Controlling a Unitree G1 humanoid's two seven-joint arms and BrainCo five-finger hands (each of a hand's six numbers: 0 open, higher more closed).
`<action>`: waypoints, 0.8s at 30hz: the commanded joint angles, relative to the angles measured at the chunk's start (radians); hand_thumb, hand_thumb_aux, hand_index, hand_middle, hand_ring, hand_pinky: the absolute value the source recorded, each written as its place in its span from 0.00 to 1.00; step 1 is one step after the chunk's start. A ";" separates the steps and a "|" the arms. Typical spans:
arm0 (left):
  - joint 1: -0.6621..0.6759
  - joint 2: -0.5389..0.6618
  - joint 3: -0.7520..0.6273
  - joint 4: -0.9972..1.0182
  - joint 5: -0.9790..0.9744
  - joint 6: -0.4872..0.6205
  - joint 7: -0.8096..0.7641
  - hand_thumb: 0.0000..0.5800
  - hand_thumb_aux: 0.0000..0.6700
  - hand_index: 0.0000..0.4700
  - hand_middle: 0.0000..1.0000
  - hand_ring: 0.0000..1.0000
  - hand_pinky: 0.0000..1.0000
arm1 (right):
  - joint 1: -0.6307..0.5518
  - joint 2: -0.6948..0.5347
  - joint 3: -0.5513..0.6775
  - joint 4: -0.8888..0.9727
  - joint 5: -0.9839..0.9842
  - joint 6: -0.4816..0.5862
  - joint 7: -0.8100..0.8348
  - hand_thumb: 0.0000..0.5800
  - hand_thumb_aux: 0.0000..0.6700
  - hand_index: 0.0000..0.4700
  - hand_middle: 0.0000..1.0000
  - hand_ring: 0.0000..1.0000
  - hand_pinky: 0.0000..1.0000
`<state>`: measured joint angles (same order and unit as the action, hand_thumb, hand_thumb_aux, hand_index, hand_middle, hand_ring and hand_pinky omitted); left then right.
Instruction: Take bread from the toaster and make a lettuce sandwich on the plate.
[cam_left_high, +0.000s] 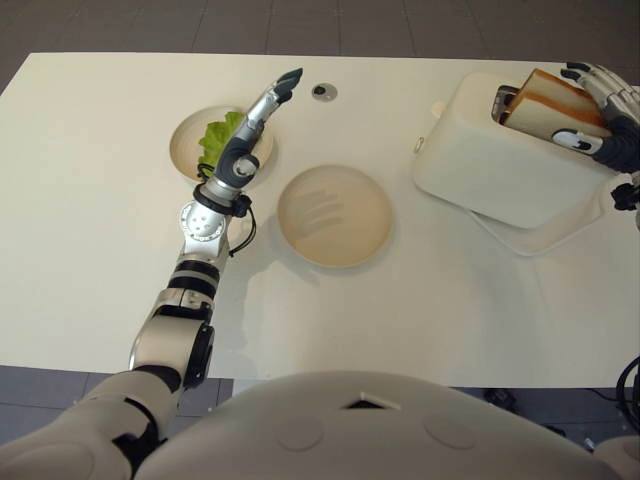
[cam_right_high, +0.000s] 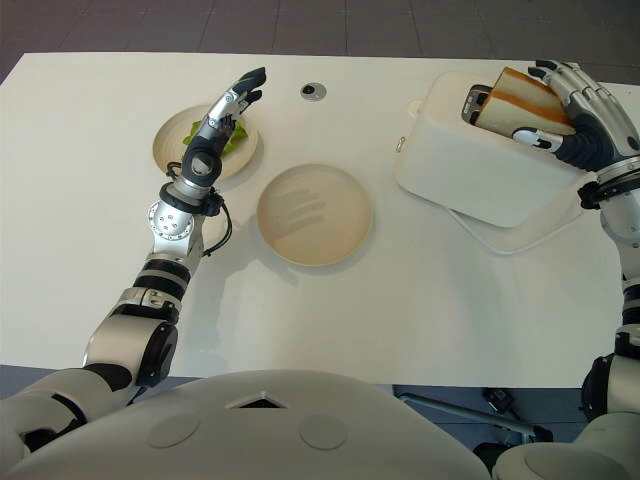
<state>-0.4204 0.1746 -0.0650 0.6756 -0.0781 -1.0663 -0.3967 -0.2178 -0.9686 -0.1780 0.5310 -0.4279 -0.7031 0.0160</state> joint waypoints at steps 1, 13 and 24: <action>-0.002 0.001 -0.006 0.012 0.019 0.003 -0.004 0.00 0.00 0.00 0.00 0.00 0.00 | -0.017 -0.017 0.041 0.017 -0.033 -0.003 0.002 0.05 0.02 0.02 0.00 0.00 0.00; -0.007 0.001 -0.005 0.023 0.029 0.000 0.000 0.00 0.00 0.00 0.00 0.00 0.00 | -0.032 -0.016 -0.044 -0.078 -0.022 -0.085 -0.148 1.00 1.00 1.00 0.00 0.00 0.00; -0.069 0.099 0.067 0.030 0.368 0.149 0.351 0.00 0.00 0.00 0.00 0.00 0.00 | -0.043 0.072 -0.182 -0.283 0.202 -0.169 -0.211 1.00 1.00 1.00 1.00 1.00 1.00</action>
<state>-0.4431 0.1980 -0.0047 0.6965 0.0686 -1.0467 -0.2397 -0.2508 -0.9207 -0.3305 0.2943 -0.3099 -0.8654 -0.2109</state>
